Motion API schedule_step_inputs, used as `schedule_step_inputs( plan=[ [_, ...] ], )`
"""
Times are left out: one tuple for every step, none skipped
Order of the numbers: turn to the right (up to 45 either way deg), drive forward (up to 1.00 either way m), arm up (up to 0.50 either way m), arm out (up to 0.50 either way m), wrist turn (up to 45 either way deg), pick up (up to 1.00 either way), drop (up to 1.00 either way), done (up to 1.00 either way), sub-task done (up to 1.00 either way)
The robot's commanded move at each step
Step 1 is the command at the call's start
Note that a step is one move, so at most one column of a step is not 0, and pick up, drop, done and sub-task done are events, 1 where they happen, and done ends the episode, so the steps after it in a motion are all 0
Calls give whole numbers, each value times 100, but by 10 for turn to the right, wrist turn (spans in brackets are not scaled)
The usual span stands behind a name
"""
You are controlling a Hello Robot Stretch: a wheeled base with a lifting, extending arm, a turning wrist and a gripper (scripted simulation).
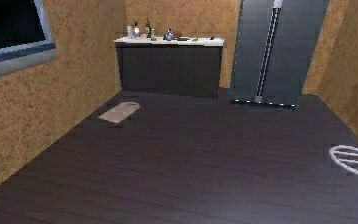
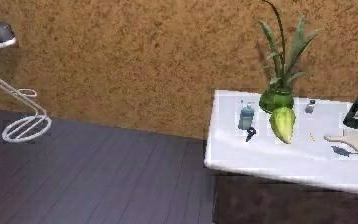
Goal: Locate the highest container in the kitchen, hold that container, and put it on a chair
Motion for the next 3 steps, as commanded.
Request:
schedule_step_inputs(
  plan=[
    [0,100,0,0,0,0,0,0,0],
    [0,100,0,0,0,0,0,0,0],
    [-30,0,0,0,0,0,0,0,0]
  ],
)
